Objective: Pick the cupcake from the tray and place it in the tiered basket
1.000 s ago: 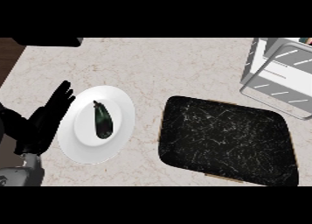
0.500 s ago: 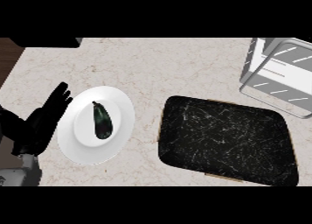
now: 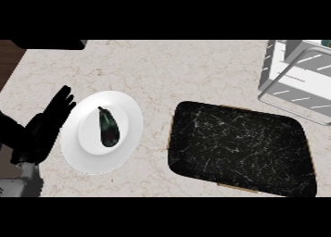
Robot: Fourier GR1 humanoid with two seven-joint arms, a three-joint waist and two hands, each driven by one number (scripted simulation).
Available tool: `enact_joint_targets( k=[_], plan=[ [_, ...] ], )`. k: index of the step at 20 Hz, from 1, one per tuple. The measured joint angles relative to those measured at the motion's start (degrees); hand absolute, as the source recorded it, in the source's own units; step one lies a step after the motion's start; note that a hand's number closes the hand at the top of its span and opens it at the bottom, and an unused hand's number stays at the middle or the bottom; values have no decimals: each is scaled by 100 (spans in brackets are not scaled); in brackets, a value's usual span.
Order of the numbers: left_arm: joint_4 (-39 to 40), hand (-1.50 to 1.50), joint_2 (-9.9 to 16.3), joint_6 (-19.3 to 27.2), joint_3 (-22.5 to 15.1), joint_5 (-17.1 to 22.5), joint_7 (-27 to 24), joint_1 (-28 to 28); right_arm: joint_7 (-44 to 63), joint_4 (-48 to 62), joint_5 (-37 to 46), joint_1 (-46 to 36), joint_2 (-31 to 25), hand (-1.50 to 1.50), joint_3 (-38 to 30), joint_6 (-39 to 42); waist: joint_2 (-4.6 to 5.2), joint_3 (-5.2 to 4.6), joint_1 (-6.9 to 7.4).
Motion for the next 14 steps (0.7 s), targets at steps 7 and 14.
enact_joint_targets(
  k=[7,14],
  plan=[
    [-6,0,-107,38,-64,-97,-49,-3,69,122,-447,395,-870,-150,-525,133,28,0,29],
    [-119,0,-114,18,-62,-109,-28,88,79,287,-758,992,-1795,-150,-903,745,49,15,31]
  ],
)
